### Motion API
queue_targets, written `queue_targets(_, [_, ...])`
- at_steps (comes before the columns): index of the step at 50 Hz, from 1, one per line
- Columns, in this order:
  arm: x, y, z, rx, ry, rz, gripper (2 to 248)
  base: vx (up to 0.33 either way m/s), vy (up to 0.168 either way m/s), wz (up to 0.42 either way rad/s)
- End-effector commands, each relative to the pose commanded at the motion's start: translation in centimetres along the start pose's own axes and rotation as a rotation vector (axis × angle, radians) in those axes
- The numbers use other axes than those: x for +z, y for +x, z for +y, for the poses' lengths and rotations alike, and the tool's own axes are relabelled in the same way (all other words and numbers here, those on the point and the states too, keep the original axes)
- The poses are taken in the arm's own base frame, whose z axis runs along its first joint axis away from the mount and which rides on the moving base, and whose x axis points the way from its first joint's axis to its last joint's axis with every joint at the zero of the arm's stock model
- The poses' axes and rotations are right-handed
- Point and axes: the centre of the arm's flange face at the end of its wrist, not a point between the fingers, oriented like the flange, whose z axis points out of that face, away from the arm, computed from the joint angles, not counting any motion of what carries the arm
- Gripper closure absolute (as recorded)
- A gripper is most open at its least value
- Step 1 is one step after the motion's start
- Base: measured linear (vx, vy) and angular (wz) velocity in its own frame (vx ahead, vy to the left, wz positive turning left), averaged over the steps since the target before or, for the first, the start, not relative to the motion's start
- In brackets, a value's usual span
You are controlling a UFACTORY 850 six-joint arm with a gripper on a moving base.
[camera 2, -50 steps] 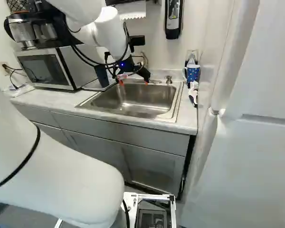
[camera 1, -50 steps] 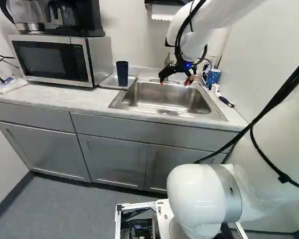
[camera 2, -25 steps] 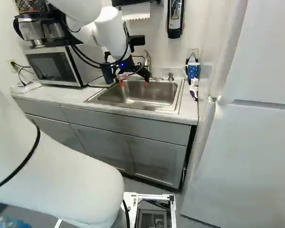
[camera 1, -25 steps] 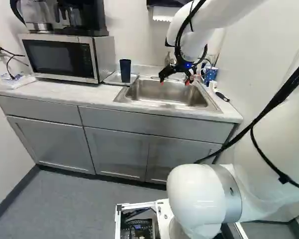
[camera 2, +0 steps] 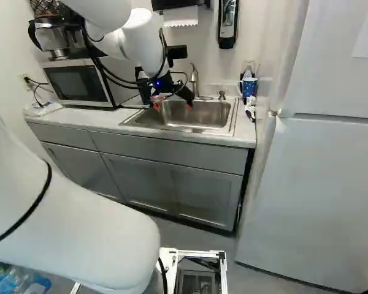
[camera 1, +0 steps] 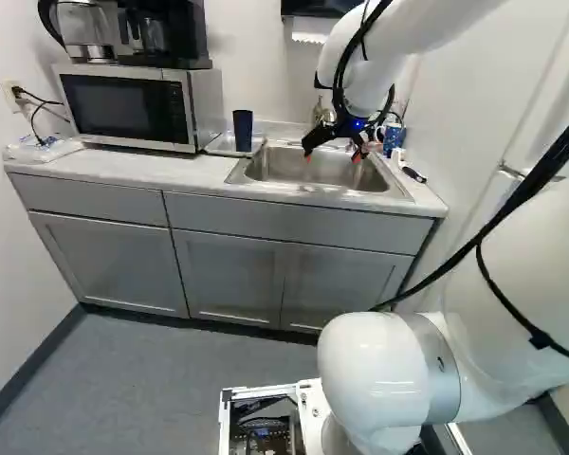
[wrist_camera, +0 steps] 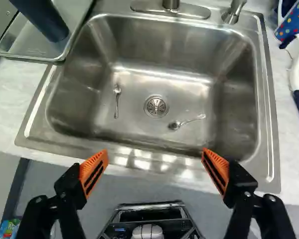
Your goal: Rinse the cup and place it in the tray
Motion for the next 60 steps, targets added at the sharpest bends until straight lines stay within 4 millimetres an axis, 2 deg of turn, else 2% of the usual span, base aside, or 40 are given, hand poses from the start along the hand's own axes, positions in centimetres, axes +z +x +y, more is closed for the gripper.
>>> queue_targets(29, [0.0,0.0,0.0,0.0,0.0,0.0,3,-0.162,0.054,-0.153])
queue_targets(60, [0.0,0.0,0.0,0.0,0.0,0.0,3,-0.149,0.079,-0.017])
